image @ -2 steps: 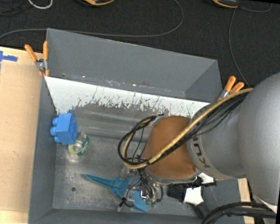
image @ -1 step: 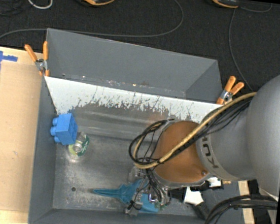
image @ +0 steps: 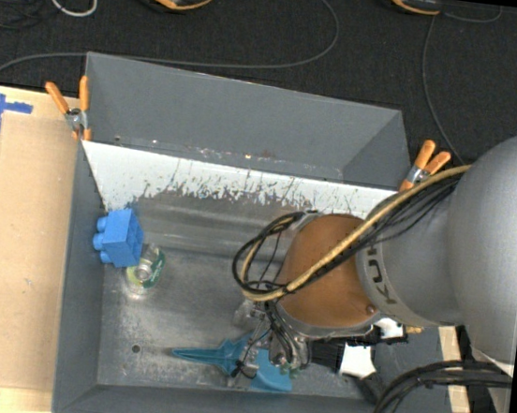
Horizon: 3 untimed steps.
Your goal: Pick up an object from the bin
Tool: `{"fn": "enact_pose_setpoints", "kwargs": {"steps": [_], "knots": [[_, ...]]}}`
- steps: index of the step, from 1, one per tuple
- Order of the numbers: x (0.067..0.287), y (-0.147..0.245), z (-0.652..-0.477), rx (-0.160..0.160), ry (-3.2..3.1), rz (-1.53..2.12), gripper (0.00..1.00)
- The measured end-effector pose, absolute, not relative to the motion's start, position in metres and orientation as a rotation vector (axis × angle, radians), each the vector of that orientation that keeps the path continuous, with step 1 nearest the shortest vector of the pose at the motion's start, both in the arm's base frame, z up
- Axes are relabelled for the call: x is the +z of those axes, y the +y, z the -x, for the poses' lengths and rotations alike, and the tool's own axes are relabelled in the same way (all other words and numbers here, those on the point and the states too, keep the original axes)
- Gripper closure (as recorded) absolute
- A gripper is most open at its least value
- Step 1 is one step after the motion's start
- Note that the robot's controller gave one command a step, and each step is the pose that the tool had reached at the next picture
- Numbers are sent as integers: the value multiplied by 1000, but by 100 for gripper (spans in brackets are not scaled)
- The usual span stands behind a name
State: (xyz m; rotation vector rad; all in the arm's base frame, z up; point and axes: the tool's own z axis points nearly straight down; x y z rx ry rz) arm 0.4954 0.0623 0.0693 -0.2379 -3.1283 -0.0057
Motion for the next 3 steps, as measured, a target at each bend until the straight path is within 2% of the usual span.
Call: {"fn": "enact_pose_setpoints", "kwargs": {"steps": [1, 2, 3], "knots": [[70, 58, -487, -1, -3127, 183, 0], [69, 61, -495, -5, -3124, 252, 0], [71, 49, -482, -4, -3126, 255, 0]]}}
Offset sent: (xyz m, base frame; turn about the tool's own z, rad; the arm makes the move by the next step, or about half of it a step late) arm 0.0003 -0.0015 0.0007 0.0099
